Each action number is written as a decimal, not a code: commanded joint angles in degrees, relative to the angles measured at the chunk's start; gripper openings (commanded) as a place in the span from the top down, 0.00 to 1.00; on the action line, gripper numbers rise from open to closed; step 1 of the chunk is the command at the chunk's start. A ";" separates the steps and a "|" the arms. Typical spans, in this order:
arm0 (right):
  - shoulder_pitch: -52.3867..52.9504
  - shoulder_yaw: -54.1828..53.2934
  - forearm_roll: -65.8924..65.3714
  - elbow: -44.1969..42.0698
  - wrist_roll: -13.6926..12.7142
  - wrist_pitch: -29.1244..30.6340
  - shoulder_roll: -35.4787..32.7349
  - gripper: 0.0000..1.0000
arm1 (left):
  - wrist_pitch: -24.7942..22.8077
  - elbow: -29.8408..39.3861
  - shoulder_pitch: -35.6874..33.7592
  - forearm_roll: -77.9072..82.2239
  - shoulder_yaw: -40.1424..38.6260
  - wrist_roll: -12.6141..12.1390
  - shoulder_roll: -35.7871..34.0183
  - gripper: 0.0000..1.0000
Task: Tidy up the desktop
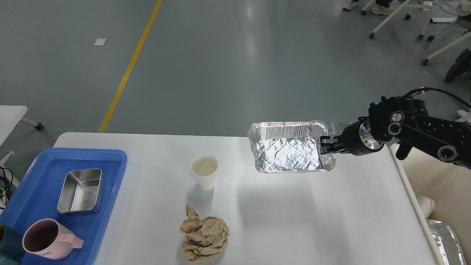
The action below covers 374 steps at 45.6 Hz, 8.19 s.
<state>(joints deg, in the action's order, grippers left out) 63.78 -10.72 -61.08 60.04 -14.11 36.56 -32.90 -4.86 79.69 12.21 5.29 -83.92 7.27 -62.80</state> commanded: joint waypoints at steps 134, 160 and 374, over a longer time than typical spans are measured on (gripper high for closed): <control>-2.34 -0.97 0.53 -0.01 0.14 -0.97 0.11 1.00 | -9.65 -30.38 -54.40 69.06 62.82 -4.02 43.90 0.47; -2.78 -0.97 0.53 -0.09 0.14 -1.84 0.46 1.00 | -10.96 -33.55 -55.72 68.98 65.81 -1.12 47.60 1.00; -3.66 -3.96 1.93 -1.06 0.14 -2.28 4.24 1.00 | -12.64 -4.65 -72.16 71.53 61.42 -2.44 15.36 0.03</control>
<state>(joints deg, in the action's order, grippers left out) 60.15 -14.71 -59.14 59.11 -13.97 34.27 -28.66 -17.81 67.86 -63.67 76.99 -22.17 4.83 -37.87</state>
